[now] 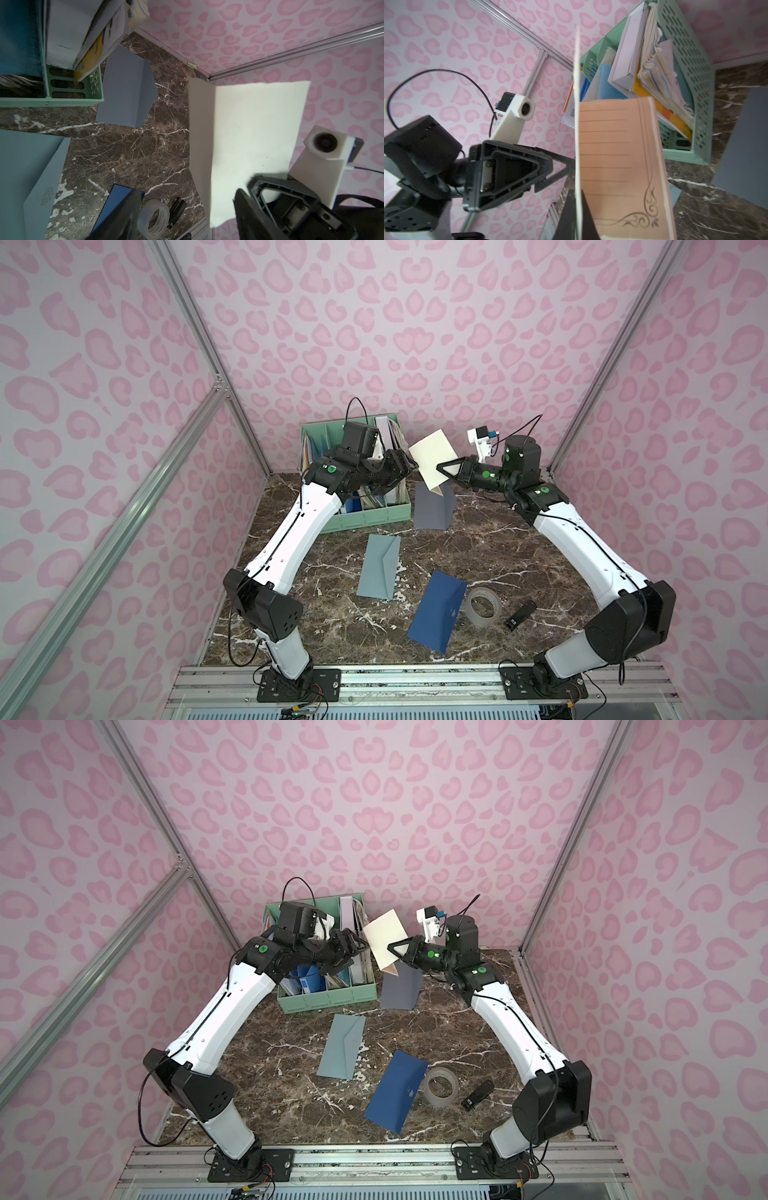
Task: Take the letter paper out of the envelope
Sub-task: Unfold the letter paper.
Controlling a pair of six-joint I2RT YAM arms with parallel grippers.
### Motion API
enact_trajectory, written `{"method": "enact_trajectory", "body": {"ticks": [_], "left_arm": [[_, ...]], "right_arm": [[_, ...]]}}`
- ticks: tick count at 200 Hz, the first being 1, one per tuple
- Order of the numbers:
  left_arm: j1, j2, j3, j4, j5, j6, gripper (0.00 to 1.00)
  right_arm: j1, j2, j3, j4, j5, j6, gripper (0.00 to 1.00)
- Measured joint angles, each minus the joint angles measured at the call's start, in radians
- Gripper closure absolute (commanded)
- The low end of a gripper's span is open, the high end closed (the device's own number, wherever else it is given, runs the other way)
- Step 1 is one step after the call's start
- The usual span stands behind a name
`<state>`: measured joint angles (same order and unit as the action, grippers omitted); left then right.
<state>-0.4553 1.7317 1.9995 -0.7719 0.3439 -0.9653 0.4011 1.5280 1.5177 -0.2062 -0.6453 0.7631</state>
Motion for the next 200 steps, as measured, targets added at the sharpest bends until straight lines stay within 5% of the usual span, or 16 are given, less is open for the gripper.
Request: {"method": "enact_trajectory", "body": {"ticks": [13, 45, 102, 177, 200], "left_arm": [[0.021, -0.009, 0.012, -0.019, 0.000, -0.005, 0.04], [0.070, 0.001, 0.055, -0.089, 0.039, -0.053, 0.04], [0.095, 0.060, 0.090, -0.232, 0.193, -0.126, 0.05], [0.062, 0.065, 0.005, -0.245, 0.369, -0.138, 0.03], [0.055, 0.065, -0.026, -0.232, 0.388, -0.138, 0.10]], "right_arm": [[0.026, -0.017, 0.010, -0.096, 0.084, -0.139, 1.00], [0.190, -0.117, -0.080, -0.207, 0.363, -0.510, 1.00], [0.313, -0.460, -0.568, 0.109, 0.605, -1.058, 1.00], [0.399, -0.432, -0.575, 0.237, 0.703, -1.382, 1.00], [0.423, -0.413, -0.560, 0.240, 0.723, -1.426, 1.00]]}}
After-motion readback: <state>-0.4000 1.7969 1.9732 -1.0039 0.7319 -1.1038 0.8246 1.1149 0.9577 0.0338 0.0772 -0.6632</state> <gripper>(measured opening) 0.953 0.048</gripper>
